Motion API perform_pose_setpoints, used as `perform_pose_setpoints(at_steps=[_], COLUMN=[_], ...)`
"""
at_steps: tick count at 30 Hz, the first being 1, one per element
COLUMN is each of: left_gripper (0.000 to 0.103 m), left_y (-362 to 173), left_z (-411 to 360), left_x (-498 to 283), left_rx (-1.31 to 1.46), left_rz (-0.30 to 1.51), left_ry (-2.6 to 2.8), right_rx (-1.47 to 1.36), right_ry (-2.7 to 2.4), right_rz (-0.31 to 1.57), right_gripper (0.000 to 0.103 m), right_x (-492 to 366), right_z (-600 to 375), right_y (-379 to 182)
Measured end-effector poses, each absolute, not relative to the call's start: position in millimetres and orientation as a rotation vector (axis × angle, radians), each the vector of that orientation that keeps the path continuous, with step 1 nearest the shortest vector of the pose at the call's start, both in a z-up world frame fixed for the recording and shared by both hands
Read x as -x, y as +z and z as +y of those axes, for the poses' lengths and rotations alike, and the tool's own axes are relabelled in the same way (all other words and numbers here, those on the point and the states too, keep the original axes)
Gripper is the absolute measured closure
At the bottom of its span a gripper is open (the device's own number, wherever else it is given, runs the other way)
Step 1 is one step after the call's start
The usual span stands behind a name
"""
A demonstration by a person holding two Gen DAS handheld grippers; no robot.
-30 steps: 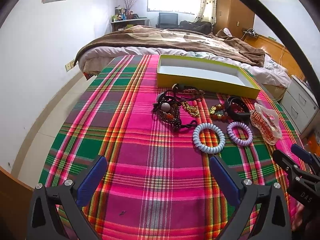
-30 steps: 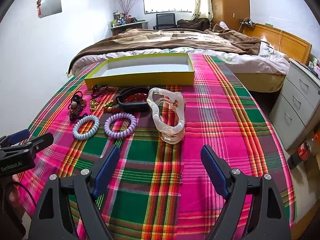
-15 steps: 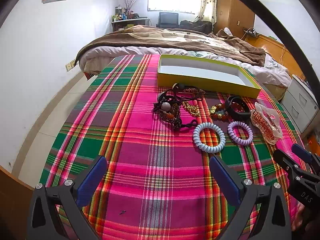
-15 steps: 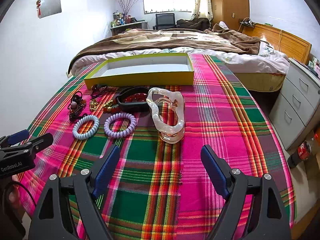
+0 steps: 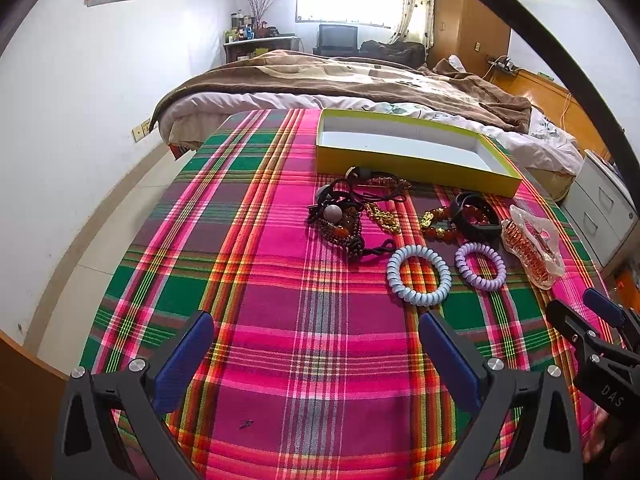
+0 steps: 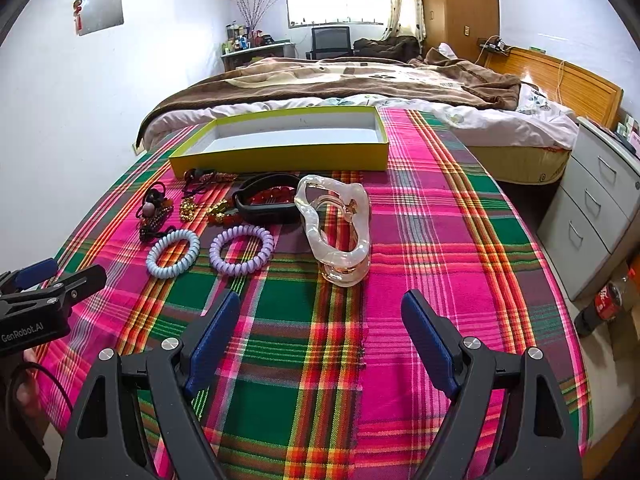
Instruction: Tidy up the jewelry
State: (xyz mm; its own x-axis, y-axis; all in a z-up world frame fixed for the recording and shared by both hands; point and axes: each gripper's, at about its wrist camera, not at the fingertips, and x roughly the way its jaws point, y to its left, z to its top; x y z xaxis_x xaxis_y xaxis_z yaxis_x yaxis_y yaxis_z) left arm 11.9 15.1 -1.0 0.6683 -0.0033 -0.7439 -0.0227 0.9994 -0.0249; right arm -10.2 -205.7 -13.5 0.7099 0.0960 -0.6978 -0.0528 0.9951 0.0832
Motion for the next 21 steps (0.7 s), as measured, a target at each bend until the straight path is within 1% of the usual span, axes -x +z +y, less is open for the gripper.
perform_pose_setpoints(at_steps=[21], left_gripper=[0.0], left_y=[-2.1], left_z=[16.8], left_x=[-17.8], left_rx=[0.031], left_rz=[0.859], left_ry=[-0.013], right_rx=[-0.061], right_ry=[0.073], right_rz=[0.777], right_gripper=[0.02], right_x=[4.7], right_z=[-211.3], right_y=[-10.9])
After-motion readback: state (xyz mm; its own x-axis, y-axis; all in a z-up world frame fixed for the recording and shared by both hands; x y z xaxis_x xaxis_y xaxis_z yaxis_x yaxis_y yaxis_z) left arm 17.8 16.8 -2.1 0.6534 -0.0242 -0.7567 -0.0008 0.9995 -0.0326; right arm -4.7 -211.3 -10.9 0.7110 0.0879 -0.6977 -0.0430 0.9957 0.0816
